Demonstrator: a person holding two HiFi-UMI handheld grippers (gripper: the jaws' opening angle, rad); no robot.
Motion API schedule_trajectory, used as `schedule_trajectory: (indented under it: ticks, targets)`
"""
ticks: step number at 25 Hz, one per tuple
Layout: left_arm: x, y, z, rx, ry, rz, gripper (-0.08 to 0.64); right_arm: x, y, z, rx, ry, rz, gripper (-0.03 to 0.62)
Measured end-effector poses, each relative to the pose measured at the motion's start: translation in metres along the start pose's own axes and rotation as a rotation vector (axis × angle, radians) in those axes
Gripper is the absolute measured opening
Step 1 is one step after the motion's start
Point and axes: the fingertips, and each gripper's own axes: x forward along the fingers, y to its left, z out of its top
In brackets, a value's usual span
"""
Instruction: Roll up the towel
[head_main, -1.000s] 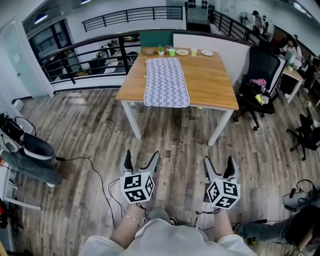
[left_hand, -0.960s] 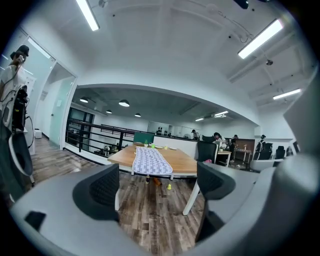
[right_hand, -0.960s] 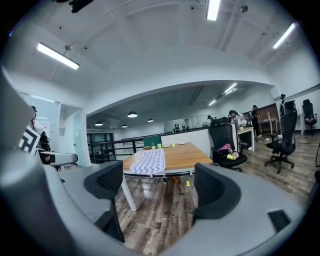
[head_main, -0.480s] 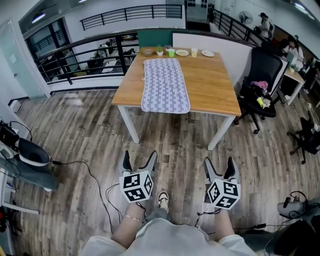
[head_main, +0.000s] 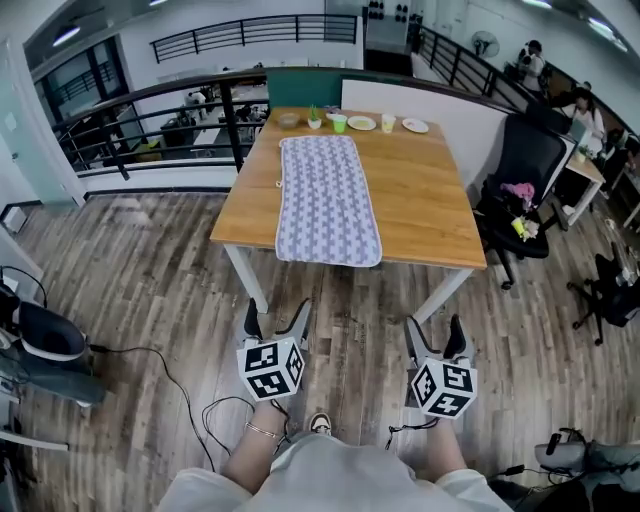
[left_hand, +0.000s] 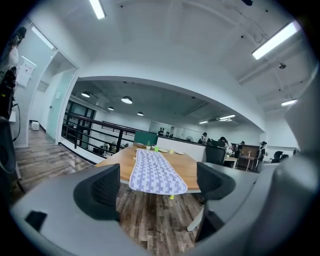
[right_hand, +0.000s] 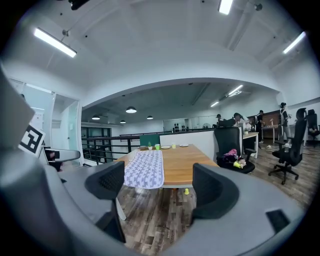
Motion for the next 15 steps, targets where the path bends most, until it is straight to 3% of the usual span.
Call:
schedule_trajectory:
  ticks: [8, 15]
  targets:
    - [0.078, 0.027, 0.021, -0.007, 0.002, -0.027, 0.483, 0.074, 0.012, 0.018, -0.003, -0.005, -0.017, 0.425]
    - [0.126, 0.036, 0.014, -0.008, 0.035, -0.028, 0.483, 0.119, 0.001, 0.014, 0.006, 0.046, -0.032, 0.420]
